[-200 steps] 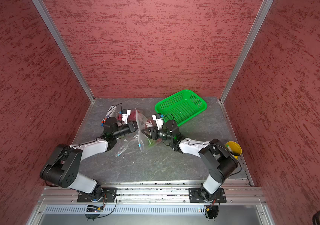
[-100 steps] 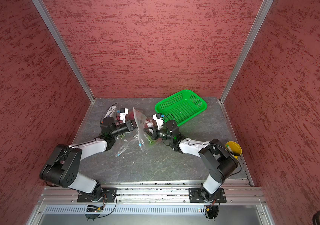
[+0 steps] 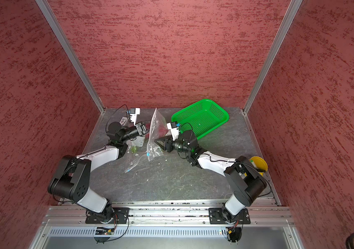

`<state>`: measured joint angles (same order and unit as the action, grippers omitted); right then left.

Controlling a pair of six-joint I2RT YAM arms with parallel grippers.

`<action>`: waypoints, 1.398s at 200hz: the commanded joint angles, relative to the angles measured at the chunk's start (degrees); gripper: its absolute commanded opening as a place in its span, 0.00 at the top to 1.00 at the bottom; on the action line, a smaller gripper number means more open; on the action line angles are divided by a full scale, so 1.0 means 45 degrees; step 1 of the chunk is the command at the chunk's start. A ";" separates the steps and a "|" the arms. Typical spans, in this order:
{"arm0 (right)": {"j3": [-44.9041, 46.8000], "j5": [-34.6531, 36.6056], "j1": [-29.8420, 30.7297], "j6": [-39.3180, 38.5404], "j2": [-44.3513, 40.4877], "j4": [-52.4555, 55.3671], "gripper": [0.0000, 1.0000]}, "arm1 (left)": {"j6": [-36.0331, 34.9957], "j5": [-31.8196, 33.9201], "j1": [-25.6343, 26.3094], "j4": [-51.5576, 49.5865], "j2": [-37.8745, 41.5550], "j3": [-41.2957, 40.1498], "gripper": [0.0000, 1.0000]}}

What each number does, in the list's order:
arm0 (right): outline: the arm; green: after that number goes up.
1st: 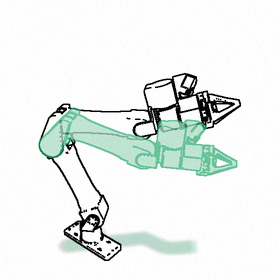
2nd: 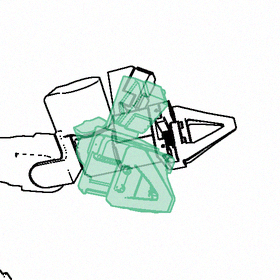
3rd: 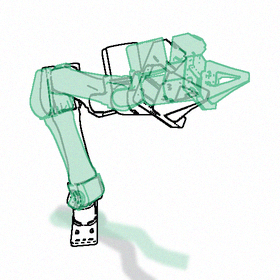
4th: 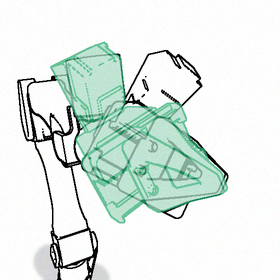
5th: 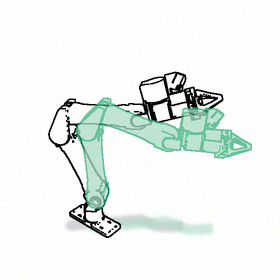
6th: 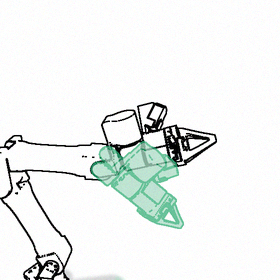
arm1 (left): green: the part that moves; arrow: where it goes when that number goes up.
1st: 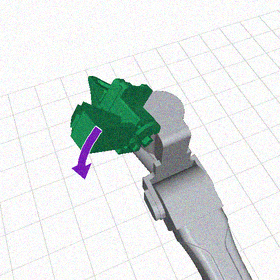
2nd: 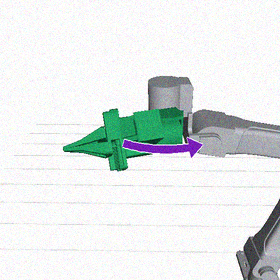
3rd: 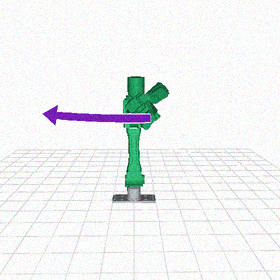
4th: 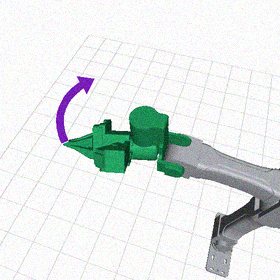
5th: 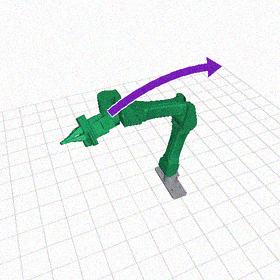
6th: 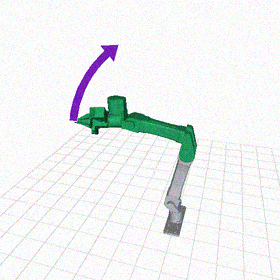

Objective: Open the zip-top bag and take out the dragon fruit
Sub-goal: Open the zipper of the food storage bag at the center of the board.

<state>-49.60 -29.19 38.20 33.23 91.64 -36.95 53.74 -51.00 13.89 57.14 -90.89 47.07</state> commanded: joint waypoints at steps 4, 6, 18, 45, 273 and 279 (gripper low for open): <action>0.0146 0.1351 -0.0021 -0.0582 -0.0629 0.0054 0.30 | 0.0270 -0.0316 0.0116 0.0491 -0.0545 -0.0133 1.00; 0.0184 0.1443 -0.0028 -0.0611 -0.0674 0.0083 0.29 | 0.0296 -0.0324 0.0131 0.0516 -0.0569 -0.0163 1.00; 0.0374 0.1884 -0.0135 -0.0734 -0.0944 0.0301 0.25 | 0.0380 -0.0309 0.0155 0.0582 -0.0708 -0.0366 1.00; 0.0789 0.2626 -0.0428 -0.1218 -0.1688 0.0703 0.16 | 0.0422 -0.0306 0.0158 0.0573 -0.0744 -0.0612 1.00; -0.0132 0.0801 -0.0675 -0.3264 0.0031 -0.0449 1.00 | -0.0070 -0.0085 0.0244 -0.0349 -0.0295 -0.0558 1.00; -0.0103 0.0844 -0.0675 -0.3267 -0.0001 -0.0422 1.00 | -0.0123 -0.0055 0.0219 -0.0444 -0.0271 -0.0573 1.00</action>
<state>-50.78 -26.33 35.40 19.03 93.89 -37.87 55.18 -51.51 15.38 56.55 -93.67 44.58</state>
